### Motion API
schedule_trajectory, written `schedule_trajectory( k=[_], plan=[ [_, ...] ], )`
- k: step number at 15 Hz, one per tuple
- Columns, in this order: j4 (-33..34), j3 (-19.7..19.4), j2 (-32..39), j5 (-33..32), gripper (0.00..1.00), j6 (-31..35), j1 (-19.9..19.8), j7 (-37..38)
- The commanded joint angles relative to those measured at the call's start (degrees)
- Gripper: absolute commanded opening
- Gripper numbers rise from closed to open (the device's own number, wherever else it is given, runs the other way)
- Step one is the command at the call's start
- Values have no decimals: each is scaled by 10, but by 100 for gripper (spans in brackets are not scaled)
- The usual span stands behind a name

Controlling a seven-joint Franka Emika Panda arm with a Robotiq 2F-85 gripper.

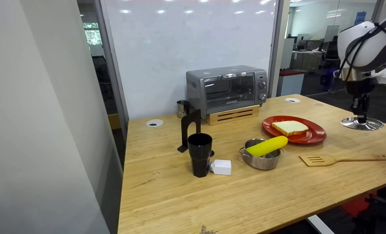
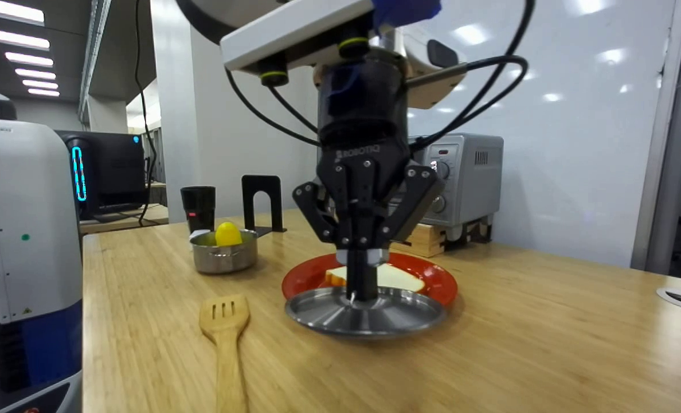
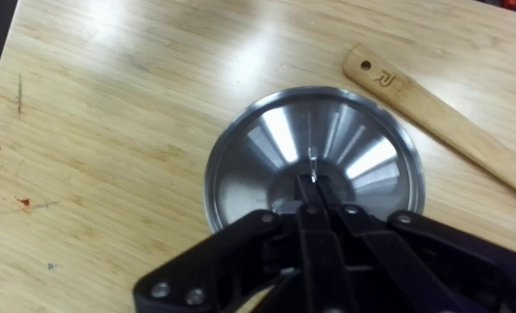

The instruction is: Take the banana toy from the red plate, place it in the pot, and then cover the pot with the lid

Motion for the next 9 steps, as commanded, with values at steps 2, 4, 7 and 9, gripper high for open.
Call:
schedule_trajectory(
  k=[2, 4, 7, 9],
  plan=[
    [-24, 28, -65, -20, 1, -3, 31, -59],
    [-9, 42, -65, -9, 1, -1, 51, -84],
    [10, 60, -51, 0, 1, 1, 81, -119],
    [22, 71, -40, 3, 1, 2, 98, -140]
  ],
)
